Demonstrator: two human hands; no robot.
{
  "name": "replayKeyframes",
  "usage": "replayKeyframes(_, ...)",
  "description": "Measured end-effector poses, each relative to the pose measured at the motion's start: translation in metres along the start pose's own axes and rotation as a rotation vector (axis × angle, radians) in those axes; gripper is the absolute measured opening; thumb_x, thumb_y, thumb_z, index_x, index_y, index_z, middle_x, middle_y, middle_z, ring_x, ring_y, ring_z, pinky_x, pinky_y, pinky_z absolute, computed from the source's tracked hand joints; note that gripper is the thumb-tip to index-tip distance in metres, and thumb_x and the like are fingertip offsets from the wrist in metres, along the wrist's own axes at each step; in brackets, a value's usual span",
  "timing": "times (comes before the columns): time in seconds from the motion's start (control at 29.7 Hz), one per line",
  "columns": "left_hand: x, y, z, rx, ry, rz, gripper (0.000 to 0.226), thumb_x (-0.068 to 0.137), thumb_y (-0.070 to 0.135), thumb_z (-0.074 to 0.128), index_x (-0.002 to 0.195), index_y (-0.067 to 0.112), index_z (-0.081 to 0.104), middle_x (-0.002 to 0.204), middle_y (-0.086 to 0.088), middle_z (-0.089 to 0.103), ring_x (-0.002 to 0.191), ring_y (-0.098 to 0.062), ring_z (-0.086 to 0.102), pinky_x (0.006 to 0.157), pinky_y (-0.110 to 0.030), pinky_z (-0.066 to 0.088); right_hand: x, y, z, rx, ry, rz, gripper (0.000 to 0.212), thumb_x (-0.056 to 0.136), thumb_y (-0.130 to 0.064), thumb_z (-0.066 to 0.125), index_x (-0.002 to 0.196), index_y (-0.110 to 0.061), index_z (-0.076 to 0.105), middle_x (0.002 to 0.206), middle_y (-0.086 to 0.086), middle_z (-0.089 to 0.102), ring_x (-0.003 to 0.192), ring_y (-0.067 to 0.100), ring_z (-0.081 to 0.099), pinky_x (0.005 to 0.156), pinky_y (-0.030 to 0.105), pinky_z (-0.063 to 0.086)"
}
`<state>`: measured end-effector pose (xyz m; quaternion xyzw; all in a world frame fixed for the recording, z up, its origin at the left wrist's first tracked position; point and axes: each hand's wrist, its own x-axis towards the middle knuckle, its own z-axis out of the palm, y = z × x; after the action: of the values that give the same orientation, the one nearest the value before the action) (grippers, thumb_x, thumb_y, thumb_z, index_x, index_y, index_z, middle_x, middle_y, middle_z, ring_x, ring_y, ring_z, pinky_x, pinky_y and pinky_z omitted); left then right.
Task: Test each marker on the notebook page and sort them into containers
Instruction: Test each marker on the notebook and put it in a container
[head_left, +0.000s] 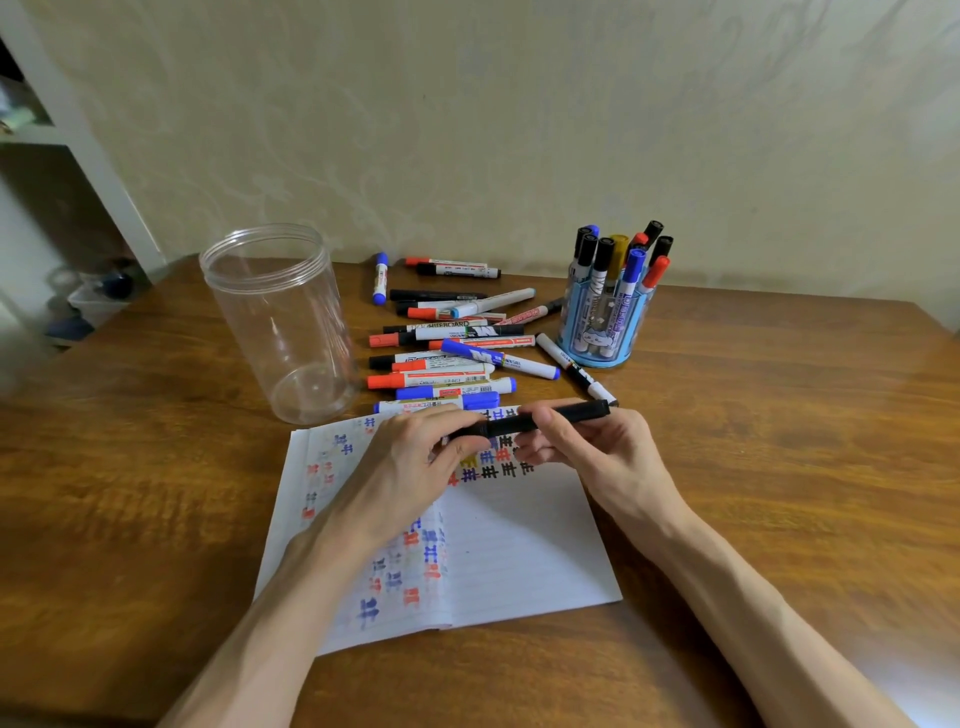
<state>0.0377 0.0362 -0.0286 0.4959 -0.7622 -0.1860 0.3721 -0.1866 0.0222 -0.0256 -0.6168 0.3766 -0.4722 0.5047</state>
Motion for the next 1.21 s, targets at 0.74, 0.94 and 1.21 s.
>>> replayKeyframes(0.74, -0.030, 0.009, -0.051, -0.319, 0.160, -0.183, 0.021, 0.085, 0.027, 0.076, 0.104, 0.017, 0.073, 0.101, 0.012, 0.075, 0.100, -0.011, 0.071, 0.076, -0.021, 0.058, 0.010, -0.016, 0.011, -0.201, -0.229, -0.056, 0.014, 0.086, -0.009, 0.084, 0.098, -0.012, 0.079, 0.101, 0.001, 0.080, 0.099, 0.019, 0.076, 0.089, 0.036, 0.062)
replayKeyframes(0.94, -0.088, 0.017, -0.108, -0.336, 0.341, -0.205, 0.016, 0.088, 0.022, 0.073, 0.101, 0.013, 0.073, 0.096, 0.005, 0.074, 0.102, -0.018, 0.070, 0.082, -0.019, 0.055, 0.017, -0.029, 0.075, -0.529, -0.454, -0.185, 0.022, 0.094, -0.020, 0.079, 0.114, -0.030, 0.077, 0.118, -0.020, 0.074, 0.114, -0.003, 0.065, 0.099, 0.021, 0.053)
replayKeyframes(1.21, -0.205, 0.027, -0.186, -0.169, 0.505, -0.300, 0.014, 0.091, 0.019, 0.072, 0.104, 0.015, 0.073, 0.100, 0.003, 0.074, 0.103, -0.019, 0.071, 0.085, -0.019, 0.053, 0.015, -0.034, 0.188, -0.485, -0.602, -0.423, 0.020, 0.095, -0.024, 0.074, 0.113, -0.033, 0.076, 0.118, -0.015, 0.071, 0.115, 0.004, 0.064, 0.100, 0.029, 0.053)
